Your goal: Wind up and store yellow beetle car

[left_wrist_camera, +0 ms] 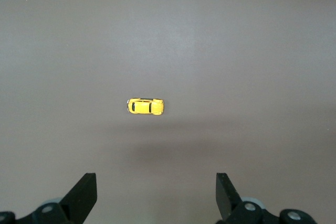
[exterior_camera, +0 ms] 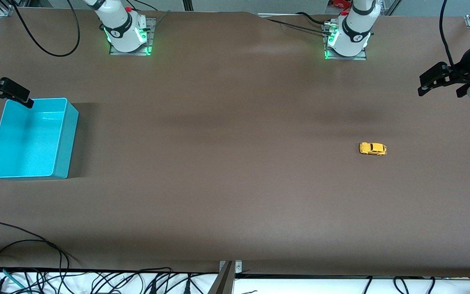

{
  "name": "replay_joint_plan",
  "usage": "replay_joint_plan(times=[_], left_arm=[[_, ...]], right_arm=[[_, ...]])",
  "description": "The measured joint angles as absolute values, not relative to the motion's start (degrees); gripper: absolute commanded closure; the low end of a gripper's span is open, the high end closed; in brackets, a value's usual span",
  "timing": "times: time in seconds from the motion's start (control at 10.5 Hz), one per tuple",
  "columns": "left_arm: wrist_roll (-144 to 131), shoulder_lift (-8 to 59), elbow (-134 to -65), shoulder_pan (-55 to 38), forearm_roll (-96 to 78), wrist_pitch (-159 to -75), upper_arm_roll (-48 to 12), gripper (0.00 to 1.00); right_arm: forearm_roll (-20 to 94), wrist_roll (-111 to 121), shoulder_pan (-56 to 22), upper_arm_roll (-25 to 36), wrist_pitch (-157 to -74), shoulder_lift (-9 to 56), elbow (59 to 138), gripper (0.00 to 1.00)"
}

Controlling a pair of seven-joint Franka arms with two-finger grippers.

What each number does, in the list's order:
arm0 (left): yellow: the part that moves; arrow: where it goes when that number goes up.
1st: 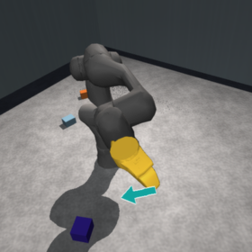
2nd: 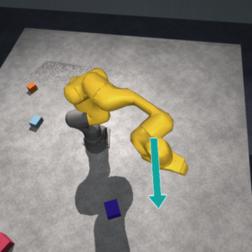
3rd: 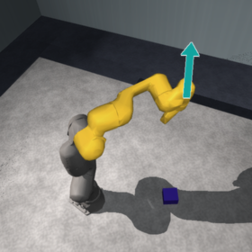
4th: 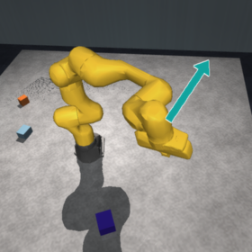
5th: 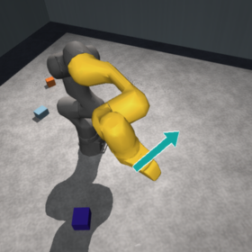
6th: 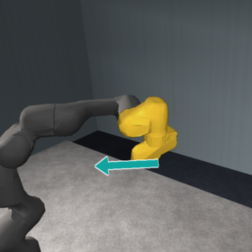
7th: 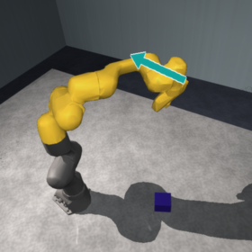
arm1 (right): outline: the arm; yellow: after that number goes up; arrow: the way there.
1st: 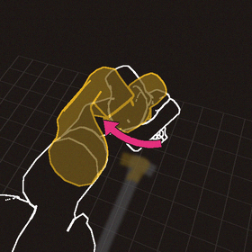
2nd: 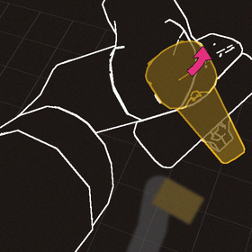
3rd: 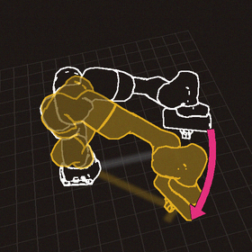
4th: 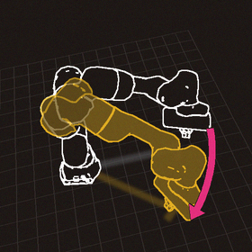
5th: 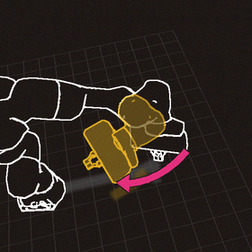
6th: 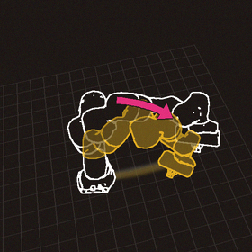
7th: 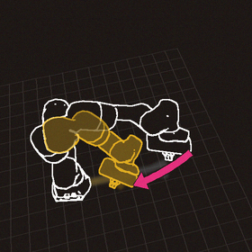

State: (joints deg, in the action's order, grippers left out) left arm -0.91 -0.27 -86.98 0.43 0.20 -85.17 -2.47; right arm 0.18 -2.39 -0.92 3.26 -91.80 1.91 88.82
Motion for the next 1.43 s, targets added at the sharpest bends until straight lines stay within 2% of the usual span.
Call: replay_joint_plan(times=[1.14, 1.43], left_arm=[[-0.9, 0.3, -87.1, 0.5, 0.2, -84.9, -2.2, 0.0], [-0.9, 3.1, -87.4, 0.6, 0.3, -87.7, -2.0, 0.0]], right_arm=[[0.2, -2.4, -0.9, 3.3, -91.9, 1.9, 88.8, 0.0], [0.2, -2.4, -0.9, 3.4, -91.9, 1.9, 88.7, 0.0]])
